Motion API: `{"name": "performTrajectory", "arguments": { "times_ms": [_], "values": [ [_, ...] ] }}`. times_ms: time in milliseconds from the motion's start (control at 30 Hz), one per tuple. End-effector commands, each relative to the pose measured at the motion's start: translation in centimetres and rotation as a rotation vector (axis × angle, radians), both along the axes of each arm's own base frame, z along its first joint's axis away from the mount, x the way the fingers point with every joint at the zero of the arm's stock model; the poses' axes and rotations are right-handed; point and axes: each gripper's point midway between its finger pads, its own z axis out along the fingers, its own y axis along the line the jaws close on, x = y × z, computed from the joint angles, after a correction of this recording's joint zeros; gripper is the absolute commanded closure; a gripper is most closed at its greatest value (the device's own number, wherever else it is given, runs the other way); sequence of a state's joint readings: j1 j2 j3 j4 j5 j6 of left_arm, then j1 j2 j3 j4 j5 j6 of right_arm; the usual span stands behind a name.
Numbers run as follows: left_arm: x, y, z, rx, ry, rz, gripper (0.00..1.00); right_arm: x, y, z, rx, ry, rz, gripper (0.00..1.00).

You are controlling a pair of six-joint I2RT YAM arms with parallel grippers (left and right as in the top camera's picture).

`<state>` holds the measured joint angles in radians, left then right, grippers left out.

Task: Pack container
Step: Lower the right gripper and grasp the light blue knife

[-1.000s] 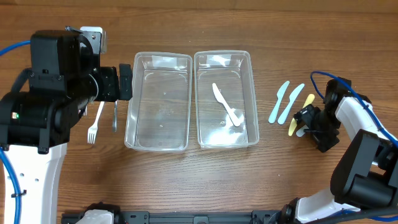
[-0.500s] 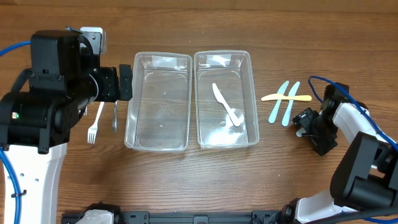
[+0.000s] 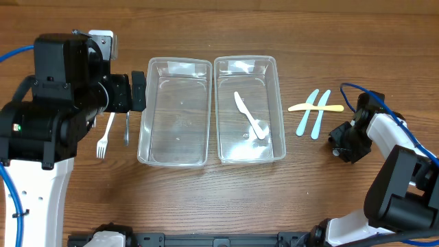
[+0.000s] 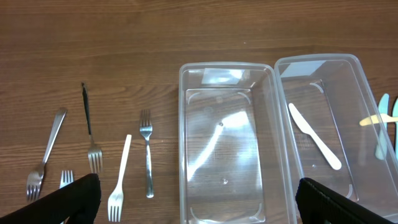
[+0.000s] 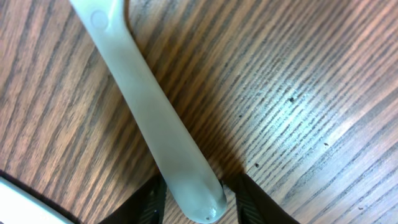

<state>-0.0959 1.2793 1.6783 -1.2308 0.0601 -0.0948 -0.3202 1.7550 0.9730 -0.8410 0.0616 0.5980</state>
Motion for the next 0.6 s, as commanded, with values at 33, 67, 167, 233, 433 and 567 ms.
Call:
{"name": "performTrajectory", "arguments": {
  "times_ms": [33,67,167,233,433,567],
  "values": [
    [0.14,0.12,0.17,0.003,-0.006,-0.006,0.00,-1.57,0.08,-1.25,-0.004,0.061,0.002,0.68],
    [0.14,0.12,0.17,0.003,-0.006,-0.006,0.00,-1.57,0.08,-1.25,-0.004,0.061,0.002,0.71],
    [0.14,0.12,0.17,0.003,-0.006,-0.006,0.00,-1.57,0.08,-1.25,-0.004,0.061,0.002,0.72],
    [0.13,0.12,0.16,0.003,-0.005,-0.006,0.00,-1.56,0.07,-1.25,-0.004,0.060,0.002,0.73],
    [0.13,0.12,0.16,0.003,-0.005,-0.006,0.00,-1.46,0.03,-1.25,-0.006,0.056,0.002,0.78],
    [0.14,0.12,0.17,0.003,-0.006,-0.006,0.00,-1.17,-0.06,-1.26,-0.010,0.045,0.002,0.84]
  ]
}}
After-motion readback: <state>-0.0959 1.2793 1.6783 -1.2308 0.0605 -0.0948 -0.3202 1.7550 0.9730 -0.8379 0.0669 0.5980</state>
